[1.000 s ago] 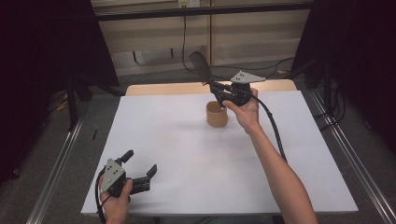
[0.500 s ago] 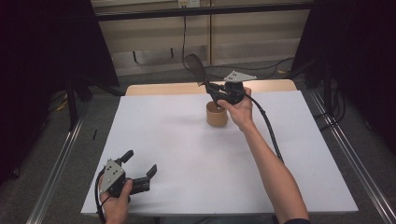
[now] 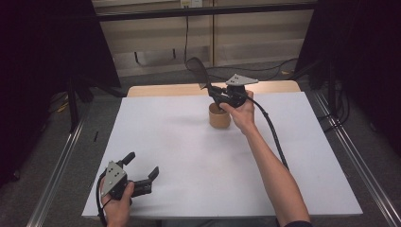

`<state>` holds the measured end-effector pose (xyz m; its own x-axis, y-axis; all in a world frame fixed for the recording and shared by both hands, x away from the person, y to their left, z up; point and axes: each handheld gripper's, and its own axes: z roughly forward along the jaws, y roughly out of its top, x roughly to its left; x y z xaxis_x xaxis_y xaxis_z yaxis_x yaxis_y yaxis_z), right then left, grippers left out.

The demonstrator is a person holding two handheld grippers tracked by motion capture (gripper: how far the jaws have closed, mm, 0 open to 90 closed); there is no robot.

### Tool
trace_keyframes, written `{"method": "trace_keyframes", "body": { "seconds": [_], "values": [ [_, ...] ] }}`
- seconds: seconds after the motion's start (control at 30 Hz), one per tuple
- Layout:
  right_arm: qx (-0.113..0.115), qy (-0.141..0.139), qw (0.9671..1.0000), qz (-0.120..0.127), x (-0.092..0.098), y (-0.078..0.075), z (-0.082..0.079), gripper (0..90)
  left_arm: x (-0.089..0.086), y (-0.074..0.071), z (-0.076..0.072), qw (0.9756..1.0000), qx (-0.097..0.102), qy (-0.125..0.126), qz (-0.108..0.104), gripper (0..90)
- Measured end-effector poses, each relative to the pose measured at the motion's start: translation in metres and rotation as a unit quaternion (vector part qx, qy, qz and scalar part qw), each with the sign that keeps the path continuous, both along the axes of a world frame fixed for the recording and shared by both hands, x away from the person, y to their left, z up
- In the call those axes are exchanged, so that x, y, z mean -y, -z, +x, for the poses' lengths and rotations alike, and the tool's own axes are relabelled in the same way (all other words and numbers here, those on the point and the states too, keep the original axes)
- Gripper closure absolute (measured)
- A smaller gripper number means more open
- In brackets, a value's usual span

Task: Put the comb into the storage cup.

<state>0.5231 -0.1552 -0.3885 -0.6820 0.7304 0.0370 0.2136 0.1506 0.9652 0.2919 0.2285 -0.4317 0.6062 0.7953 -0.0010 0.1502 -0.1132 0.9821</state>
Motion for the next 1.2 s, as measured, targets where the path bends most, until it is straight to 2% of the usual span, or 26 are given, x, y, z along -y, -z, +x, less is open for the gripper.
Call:
{"method": "trace_keyframes", "body": {
  "seconds": [0.33, 0.93, 1.2],
  "values": [
    [-0.007, -0.004, 0.9999, -0.006, -0.002, 0.013, -0.001, 72.7, 0.000, 0.000, 0.000, 1.0000, -0.001, -0.001, 0.000, 1.8],
    [-0.016, -0.001, 0.9999, 0.005, 0.011, 0.028, -0.009, 72.6, 0.001, 0.001, 0.001, 1.0000, -0.001, 0.001, 0.004, 1.8],
    [-0.011, -0.003, 0.9999, -0.002, 0.013, 0.031, -0.013, 72.6, 0.001, 0.001, 0.001, 1.0000, -0.003, 0.003, 0.005, 1.8]
  ]
}}
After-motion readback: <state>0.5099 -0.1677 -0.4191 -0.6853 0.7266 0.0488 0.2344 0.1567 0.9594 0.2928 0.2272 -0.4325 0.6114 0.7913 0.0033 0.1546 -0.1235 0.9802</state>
